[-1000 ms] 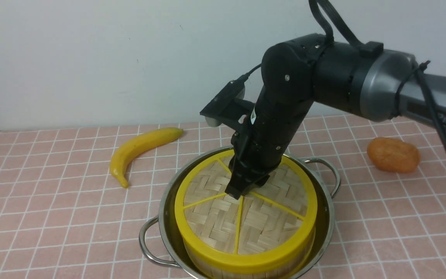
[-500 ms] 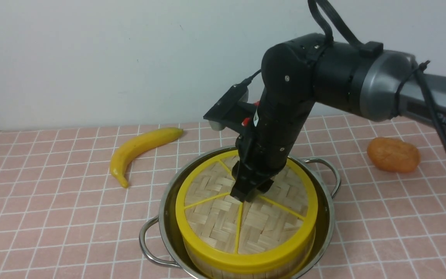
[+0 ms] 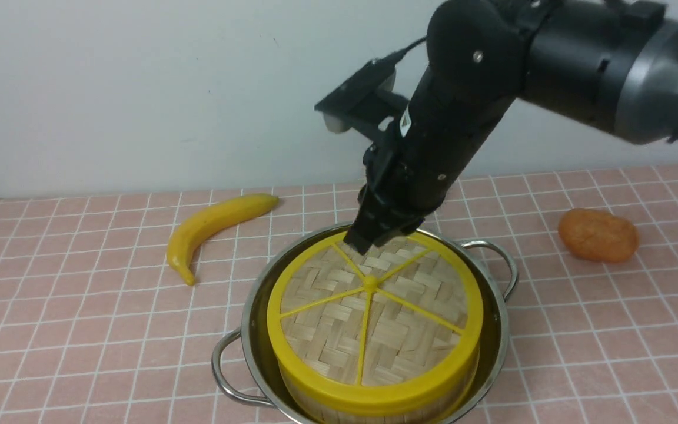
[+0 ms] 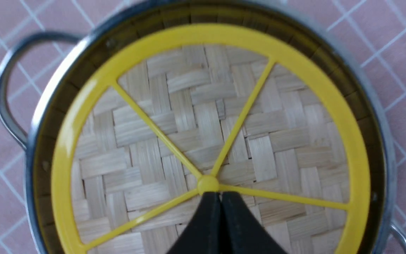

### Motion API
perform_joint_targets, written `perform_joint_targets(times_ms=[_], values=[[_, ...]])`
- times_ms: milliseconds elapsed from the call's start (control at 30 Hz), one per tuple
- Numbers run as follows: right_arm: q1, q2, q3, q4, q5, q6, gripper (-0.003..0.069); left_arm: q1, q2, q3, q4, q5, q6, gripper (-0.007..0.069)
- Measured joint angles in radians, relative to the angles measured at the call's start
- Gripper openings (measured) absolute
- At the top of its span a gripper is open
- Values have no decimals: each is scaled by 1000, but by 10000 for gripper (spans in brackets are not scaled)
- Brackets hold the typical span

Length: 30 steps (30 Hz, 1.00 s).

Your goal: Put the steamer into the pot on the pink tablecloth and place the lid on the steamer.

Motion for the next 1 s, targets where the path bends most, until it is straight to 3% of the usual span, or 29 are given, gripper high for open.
perform_joint_targets(times_ms=[167,433,600,667,767,833,1000], values=[[0,-45,-6,51,1,66,-15,0,0,0,0,0,0,243],[0,-64,15,74,-13,71,-6,0,0,0,0,0,-6,243],[-1,-227,239,-29,-169,52,2,0,0,0,0,0,-10,243],[-22,-429,472,-83,-347,71,6,0,0,0,0,-1,-10,243],[-94,-715,753,-102,-569,127,15,0,0,0,0,-1,-10,243],[-195,-913,962,-110,-704,200,22,0,0,0,0,-1,-10,243],[-389,-1250,1226,-114,-784,325,39,0,0,0,0,-1,-10,243]])
